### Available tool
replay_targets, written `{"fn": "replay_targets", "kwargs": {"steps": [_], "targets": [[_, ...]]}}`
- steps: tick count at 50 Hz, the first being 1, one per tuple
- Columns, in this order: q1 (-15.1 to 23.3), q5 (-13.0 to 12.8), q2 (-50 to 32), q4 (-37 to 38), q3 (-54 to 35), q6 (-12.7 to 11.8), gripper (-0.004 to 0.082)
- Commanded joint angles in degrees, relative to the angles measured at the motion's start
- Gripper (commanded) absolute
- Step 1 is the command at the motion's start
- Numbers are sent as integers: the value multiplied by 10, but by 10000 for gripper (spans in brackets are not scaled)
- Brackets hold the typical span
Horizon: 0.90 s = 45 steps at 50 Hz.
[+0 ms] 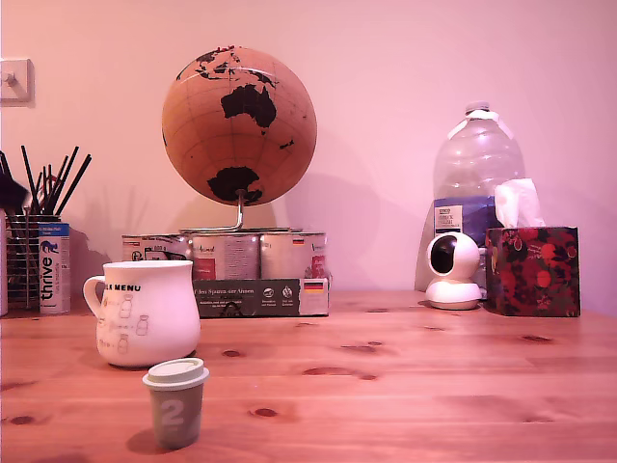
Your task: Pick up the coffee capsules from the table one by one and drop them inside the nearest coffee cup
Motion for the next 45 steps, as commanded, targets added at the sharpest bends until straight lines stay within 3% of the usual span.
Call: {"fn": "replay_targets", "kwargs": {"steps": [1,9,20,25,34,38,45], "targets": [[0,4,18,10,-16,11,-8],[0,5,58,33,-16,16,23],[-4,42,109,64,-16,21,283],[-16,44,136,71,-16,21,401],[-42,41,178,80,-16,32,413],[-54,40,192,92,-16,61,414],[-66,32,213,113,-17,71,413]]}}
